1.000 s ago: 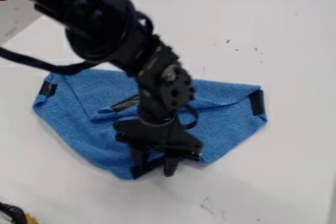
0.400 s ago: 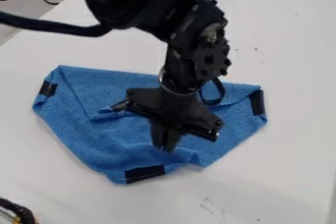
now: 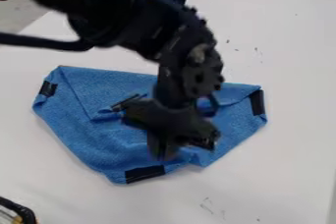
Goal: Fold the blue cloth from bottom to top
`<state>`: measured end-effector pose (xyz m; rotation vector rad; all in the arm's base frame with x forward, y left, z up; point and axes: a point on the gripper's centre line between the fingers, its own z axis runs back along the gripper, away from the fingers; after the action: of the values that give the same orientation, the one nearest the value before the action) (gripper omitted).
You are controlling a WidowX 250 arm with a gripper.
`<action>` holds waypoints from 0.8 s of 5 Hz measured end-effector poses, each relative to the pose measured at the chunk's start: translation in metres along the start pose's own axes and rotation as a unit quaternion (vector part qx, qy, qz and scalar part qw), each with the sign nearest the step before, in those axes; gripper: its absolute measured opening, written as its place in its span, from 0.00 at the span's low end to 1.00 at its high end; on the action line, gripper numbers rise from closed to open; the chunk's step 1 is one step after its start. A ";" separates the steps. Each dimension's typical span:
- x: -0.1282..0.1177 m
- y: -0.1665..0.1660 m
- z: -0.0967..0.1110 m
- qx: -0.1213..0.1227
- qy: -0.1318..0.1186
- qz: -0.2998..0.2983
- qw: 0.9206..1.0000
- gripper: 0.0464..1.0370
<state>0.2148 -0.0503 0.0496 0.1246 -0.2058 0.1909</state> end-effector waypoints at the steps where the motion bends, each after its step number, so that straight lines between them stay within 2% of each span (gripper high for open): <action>1: -0.003 0.003 -0.024 -0.029 -0.005 0.018 0.999 0.47; 2: 0.001 0.003 -0.038 -0.043 -0.003 0.016 0.999 0.78; 3: 0.003 0.003 -0.048 -0.051 0.004 0.011 0.999 0.95; 4: 0.007 0.003 -0.051 -0.060 0.011 0.009 0.998 0.86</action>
<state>0.2311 -0.0388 0.0015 0.0017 -0.1961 0.1981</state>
